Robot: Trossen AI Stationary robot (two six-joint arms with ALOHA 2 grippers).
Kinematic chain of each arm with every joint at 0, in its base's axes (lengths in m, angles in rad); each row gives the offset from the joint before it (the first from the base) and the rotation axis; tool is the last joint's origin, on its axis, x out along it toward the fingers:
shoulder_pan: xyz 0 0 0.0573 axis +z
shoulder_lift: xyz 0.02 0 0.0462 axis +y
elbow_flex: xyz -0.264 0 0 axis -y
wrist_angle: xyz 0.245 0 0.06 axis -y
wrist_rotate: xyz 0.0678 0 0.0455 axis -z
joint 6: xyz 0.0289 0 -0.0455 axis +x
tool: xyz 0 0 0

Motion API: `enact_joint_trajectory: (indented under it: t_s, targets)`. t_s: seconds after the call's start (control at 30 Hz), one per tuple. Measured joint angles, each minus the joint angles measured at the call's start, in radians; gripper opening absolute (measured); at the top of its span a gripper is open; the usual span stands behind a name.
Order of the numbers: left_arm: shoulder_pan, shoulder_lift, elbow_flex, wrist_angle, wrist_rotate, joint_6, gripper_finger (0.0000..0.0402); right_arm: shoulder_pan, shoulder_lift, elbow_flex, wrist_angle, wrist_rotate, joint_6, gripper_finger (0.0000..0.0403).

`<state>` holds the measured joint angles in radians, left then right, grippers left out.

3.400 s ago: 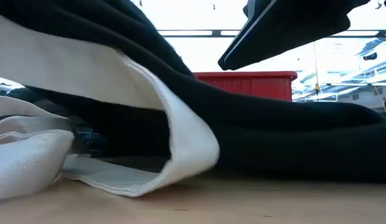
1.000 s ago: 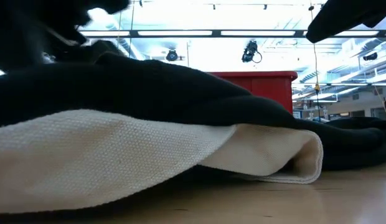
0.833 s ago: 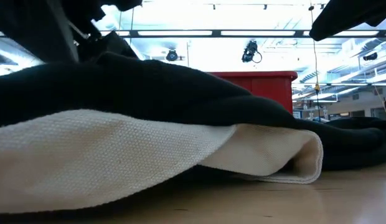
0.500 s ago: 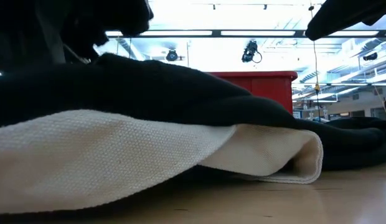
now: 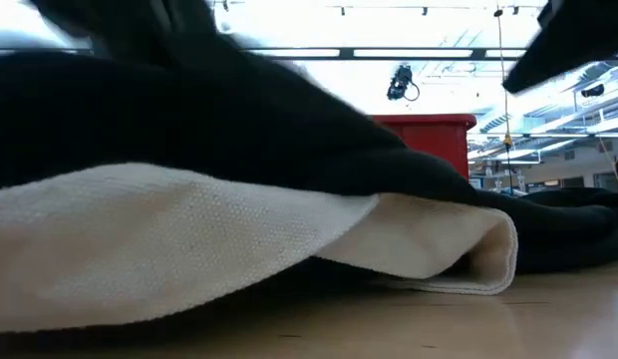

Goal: Fold Laundry from Bin
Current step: Fold the black shirt

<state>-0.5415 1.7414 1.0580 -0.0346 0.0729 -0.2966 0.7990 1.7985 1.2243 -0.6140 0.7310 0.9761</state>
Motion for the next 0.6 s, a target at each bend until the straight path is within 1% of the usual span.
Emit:
enact_joint_trajectory:
  t_s: [0.07,0.17,0.3,0.43,0.53,0.6]
  targets:
    - [-0.022,-0.057,0.000,0.008,0.050,0.054,0.0010,0.000,0.000,-0.018,0.015,-0.024,0.000,0.0074]
    - [-0.068,-0.138,0.004,0.028,0.114,0.128,0.0010,0.000,0.000,-0.042,0.040,-0.029,-0.003,0.0074]
    - [-0.123,-0.196,0.004,-0.022,0.145,0.141,0.0011,0.000,0.000,-0.055,0.070,-0.027,-0.007,0.0074]
    - [-0.169,-0.192,0.002,-0.097,0.123,0.101,0.0017,0.000,0.000,-0.055,0.080,-0.023,-0.009,0.0074]
    - [-0.191,-0.146,-0.002,-0.112,0.083,0.093,0.0023,0.000,0.000,-0.055,0.079,-0.034,-0.009,0.0074]
    - [-0.199,-0.103,-0.003,-0.111,0.066,0.095,0.0029,-0.003,0.000,-0.055,0.071,-0.068,0.002,0.0074]
